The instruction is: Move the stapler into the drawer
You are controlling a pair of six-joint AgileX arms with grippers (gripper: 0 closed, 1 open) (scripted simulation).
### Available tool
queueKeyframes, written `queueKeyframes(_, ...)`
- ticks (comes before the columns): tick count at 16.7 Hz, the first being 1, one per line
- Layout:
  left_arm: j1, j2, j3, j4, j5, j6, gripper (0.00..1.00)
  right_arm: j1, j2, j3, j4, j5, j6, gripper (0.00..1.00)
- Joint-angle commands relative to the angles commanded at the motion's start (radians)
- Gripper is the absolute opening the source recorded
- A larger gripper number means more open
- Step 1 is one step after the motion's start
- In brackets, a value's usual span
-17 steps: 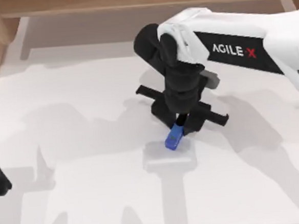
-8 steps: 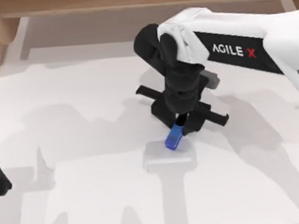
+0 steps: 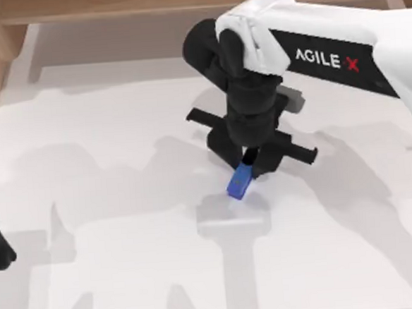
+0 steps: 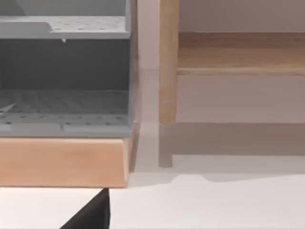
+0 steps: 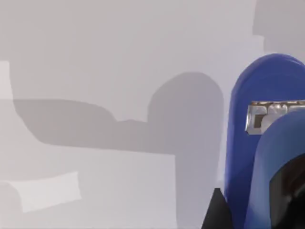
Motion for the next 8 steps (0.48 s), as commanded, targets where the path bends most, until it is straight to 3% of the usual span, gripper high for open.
queueKeyframes(8, 0.0, 0.0, 0.0, 0.0, 0.0, 0.0, 1.0, -0.021, -0.027, 0.02, -0.017, 0.007, -0.02, 0.0)
